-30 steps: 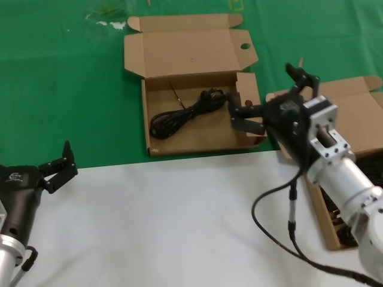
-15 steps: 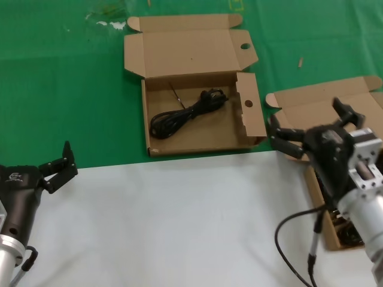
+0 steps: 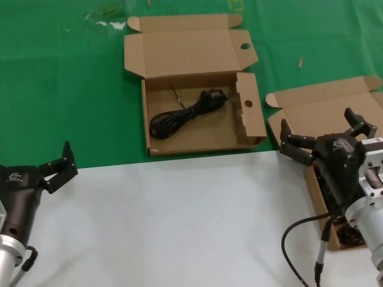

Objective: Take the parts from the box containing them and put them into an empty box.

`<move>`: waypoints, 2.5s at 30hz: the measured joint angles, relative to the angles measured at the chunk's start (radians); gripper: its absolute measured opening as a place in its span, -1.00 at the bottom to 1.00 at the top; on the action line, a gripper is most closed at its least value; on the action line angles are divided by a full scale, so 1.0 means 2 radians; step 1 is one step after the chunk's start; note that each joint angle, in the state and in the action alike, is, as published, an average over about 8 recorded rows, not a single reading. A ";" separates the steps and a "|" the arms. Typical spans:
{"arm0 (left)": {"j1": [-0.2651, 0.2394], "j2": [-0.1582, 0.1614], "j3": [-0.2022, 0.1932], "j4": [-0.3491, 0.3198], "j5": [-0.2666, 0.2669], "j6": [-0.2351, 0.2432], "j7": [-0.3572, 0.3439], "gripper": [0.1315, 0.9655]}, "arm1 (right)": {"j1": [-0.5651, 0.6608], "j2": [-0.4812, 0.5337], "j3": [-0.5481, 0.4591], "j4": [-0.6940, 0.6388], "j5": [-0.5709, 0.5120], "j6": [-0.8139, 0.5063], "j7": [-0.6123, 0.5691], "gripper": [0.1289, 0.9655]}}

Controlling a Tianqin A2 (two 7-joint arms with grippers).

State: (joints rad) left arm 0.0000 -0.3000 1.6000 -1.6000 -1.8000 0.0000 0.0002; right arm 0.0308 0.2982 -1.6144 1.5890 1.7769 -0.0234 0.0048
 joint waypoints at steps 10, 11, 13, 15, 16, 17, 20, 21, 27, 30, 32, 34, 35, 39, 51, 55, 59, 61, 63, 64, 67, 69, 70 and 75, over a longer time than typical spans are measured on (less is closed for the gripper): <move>0.000 0.000 0.000 0.000 0.000 0.000 0.000 1.00 | 0.000 0.000 0.000 0.000 0.000 0.000 0.000 1.00; 0.000 0.000 0.000 0.000 0.000 0.000 0.000 1.00 | 0.000 0.000 0.000 0.000 0.000 0.000 0.000 1.00; 0.000 0.000 0.000 0.000 0.000 0.000 0.000 1.00 | 0.000 0.000 0.000 0.000 0.000 0.000 0.000 1.00; 0.000 0.000 0.000 0.000 0.000 0.000 0.000 1.00 | 0.000 0.000 0.000 0.000 0.000 0.000 0.000 1.00; 0.000 0.000 0.000 0.000 0.000 0.000 0.000 1.00 | 0.000 0.000 0.000 0.000 0.000 0.000 0.000 1.00; 0.000 0.000 0.000 0.000 0.000 0.000 0.000 1.00 | 0.000 0.000 0.000 0.000 0.000 0.000 0.000 1.00; 0.000 0.000 0.000 0.000 0.000 0.000 0.000 1.00 | 0.000 0.000 0.000 0.000 0.000 0.000 0.000 1.00; 0.000 0.000 0.000 0.000 0.000 0.000 0.000 1.00 | 0.000 0.000 0.000 0.000 0.000 0.000 0.000 1.00; 0.000 0.000 0.000 0.000 0.000 0.000 0.000 1.00 | 0.000 0.000 0.000 0.000 0.000 0.000 0.000 1.00; 0.000 0.000 0.000 0.000 0.000 0.000 0.000 1.00 | 0.000 0.000 0.000 0.000 0.000 0.000 0.000 1.00; 0.000 0.000 0.000 0.000 0.000 0.000 0.000 1.00 | 0.000 0.000 0.000 0.000 0.000 0.000 0.000 1.00; 0.000 0.000 0.000 0.000 0.000 0.000 0.000 1.00 | 0.000 0.000 0.000 0.000 0.000 0.000 0.000 1.00; 0.000 0.000 0.000 0.000 0.000 0.000 0.000 1.00 | 0.000 0.000 0.000 0.000 0.000 0.000 0.000 1.00; 0.000 0.000 0.000 0.000 0.000 0.000 0.000 1.00 | 0.000 0.000 0.000 0.000 0.000 0.000 0.000 1.00; 0.000 0.000 0.000 0.000 0.000 0.000 0.000 1.00 | 0.000 0.000 0.000 0.000 0.000 0.000 0.000 1.00; 0.000 0.000 0.000 0.000 0.000 0.000 0.000 1.00 | 0.000 0.000 0.000 0.000 0.000 0.000 0.000 1.00; 0.000 0.000 0.000 0.000 0.000 0.000 0.000 1.00 | 0.000 0.000 0.000 0.000 0.000 0.000 0.000 1.00; 0.000 0.000 0.000 0.000 0.000 0.000 0.000 1.00 | 0.000 0.000 0.000 0.000 0.000 0.000 0.000 1.00; 0.000 0.000 0.000 0.000 0.000 0.000 0.000 1.00 | 0.000 0.000 0.000 0.000 0.000 0.000 0.000 1.00; 0.000 0.000 0.000 0.000 0.000 0.000 0.000 1.00 | 0.000 0.000 0.000 0.000 0.000 0.000 0.000 1.00; 0.000 0.000 0.000 0.000 0.000 0.000 0.000 1.00 | 0.000 0.000 0.000 0.000 0.000 0.000 0.000 1.00; 0.000 0.000 0.000 0.000 0.000 0.000 0.000 1.00 | 0.000 0.000 0.000 0.000 0.000 0.000 0.000 1.00; 0.000 0.000 0.000 0.000 0.000 0.000 0.000 1.00 | 0.000 0.000 0.000 0.000 0.000 0.000 0.000 1.00; 0.000 0.000 0.000 0.000 0.000 0.000 0.000 1.00 | 0.000 0.000 0.000 0.000 0.000 0.000 0.000 1.00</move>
State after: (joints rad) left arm 0.0000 -0.3000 1.6000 -1.6000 -1.8000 0.0000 0.0000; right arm 0.0308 0.2982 -1.6144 1.5890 1.7769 -0.0234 0.0049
